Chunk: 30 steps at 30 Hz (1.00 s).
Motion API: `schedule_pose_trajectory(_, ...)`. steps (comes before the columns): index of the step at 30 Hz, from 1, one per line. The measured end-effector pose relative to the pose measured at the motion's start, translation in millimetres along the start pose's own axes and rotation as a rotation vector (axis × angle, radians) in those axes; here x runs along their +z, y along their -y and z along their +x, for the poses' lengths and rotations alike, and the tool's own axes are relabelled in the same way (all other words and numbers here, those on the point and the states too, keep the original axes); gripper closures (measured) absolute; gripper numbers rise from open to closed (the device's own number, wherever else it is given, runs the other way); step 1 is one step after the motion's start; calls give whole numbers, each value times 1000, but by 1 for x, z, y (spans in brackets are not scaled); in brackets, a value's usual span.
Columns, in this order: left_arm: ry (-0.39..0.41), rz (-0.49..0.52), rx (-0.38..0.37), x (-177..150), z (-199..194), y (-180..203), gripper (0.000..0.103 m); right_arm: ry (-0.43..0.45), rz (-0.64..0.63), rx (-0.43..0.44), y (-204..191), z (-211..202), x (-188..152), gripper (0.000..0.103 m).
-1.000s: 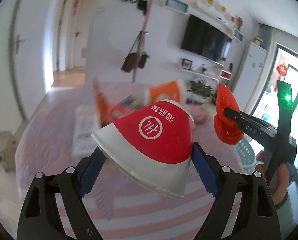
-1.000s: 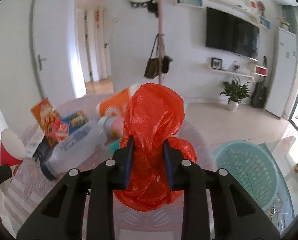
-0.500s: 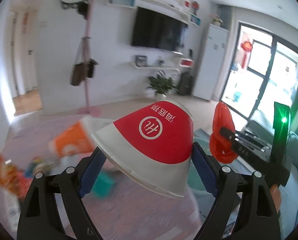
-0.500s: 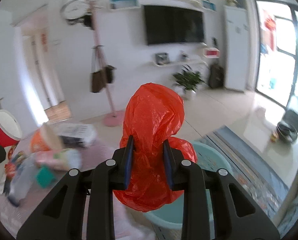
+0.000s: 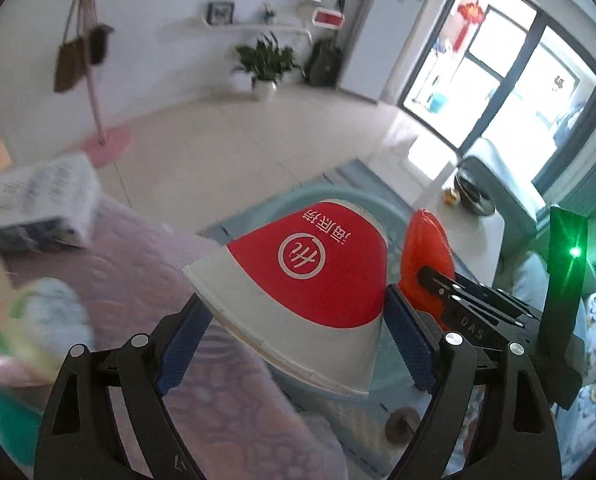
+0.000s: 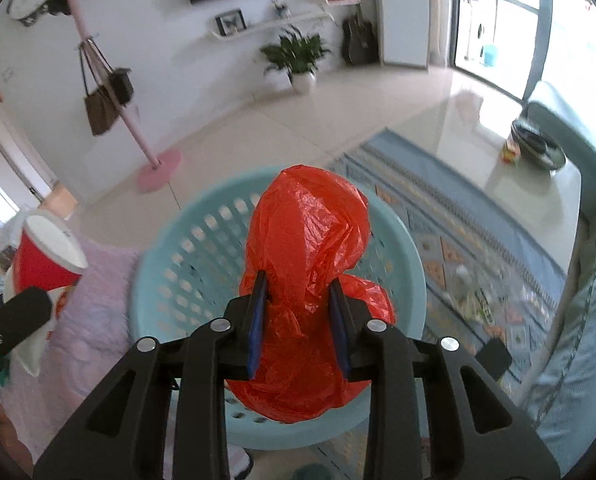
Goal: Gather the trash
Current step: 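Carry both items to the blue basket and release the red bag and paper cone, then grasp the white milk carton with left tool while right tool grasps teal packet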
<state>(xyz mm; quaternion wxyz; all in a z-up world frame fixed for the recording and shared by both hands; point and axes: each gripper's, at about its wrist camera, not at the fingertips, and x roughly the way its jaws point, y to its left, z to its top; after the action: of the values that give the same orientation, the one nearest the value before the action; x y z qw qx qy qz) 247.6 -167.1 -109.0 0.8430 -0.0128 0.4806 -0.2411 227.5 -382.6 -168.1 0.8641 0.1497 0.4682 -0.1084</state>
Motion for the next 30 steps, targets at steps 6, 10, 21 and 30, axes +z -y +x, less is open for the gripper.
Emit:
schedule_pose_trajectory(6,-21,19,-3,-7,9,4,17,-19,27,-6,10,6,-2,47)
schedule_pose_trajectory(10,5,15,-16,-10,-1,8,16,2,30,1,9,-4,0,45)
schedule_pose_trajectory(21,161,-7,-3,-29,-81,-2,15,111,-44,85,-25,-62,-4,45)
schedule_pose_trajectory(30,345,-69,114,-63,-182,-40,13,296,-234,220,-101,-140,-24,32)
